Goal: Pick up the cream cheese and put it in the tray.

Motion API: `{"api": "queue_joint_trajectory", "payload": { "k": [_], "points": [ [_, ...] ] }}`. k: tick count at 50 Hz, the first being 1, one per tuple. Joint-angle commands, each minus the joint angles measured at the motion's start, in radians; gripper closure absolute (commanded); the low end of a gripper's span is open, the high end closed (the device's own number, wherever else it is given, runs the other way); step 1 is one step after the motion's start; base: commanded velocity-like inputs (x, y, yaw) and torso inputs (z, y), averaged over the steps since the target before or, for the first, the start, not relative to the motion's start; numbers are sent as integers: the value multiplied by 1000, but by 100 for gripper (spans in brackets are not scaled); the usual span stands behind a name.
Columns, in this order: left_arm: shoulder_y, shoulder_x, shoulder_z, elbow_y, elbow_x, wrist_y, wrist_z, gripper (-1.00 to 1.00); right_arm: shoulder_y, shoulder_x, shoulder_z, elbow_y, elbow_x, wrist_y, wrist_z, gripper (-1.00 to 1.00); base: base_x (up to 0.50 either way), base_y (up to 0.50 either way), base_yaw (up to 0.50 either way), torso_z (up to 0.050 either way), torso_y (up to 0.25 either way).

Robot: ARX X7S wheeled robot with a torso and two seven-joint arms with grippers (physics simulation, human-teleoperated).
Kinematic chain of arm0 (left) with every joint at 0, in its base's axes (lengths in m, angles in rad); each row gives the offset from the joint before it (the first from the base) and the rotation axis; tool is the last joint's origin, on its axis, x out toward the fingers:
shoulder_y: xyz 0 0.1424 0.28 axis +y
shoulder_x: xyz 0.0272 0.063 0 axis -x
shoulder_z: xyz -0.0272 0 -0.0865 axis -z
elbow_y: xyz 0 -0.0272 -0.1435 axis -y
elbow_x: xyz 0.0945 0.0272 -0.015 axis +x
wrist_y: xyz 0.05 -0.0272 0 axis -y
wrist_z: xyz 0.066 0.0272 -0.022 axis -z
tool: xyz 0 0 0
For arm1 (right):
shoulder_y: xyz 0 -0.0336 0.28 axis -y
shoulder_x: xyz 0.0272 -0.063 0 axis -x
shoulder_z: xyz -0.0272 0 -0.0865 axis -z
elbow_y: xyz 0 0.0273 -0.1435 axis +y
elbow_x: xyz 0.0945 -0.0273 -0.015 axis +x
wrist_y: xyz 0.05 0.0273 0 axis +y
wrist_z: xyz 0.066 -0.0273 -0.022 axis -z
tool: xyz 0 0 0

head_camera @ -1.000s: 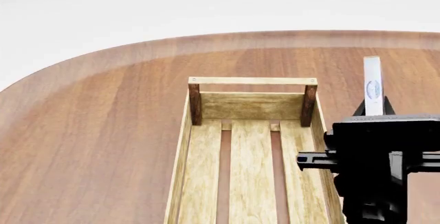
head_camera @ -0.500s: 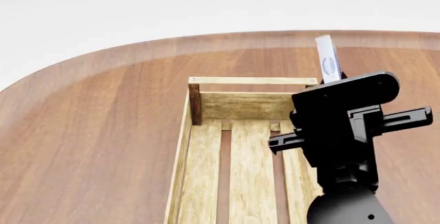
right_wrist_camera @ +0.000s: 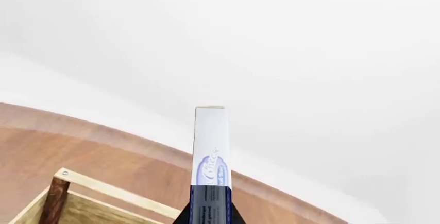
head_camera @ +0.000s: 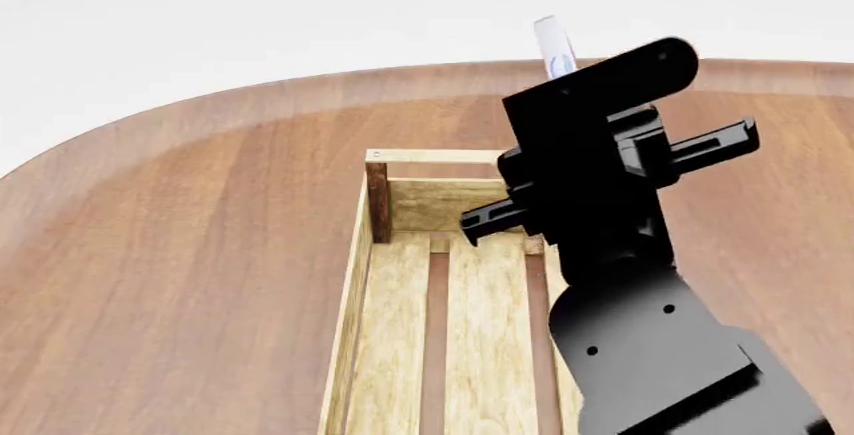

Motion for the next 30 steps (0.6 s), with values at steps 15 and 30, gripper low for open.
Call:
{"api": "queue_joint_trajectory", "payload": {
  "k": [15,30],
  "points": [
    [-2,-2,-1,-4,-1,4,-6,-100,107,-91,-14,167,33,9,-94,100,0,0,0,0,0],
    [0,-2,-1,0,3,2,-11,-100,95,-101,63,206,137,-9,-173,100,0,0,0,0,1]
  ]
}}
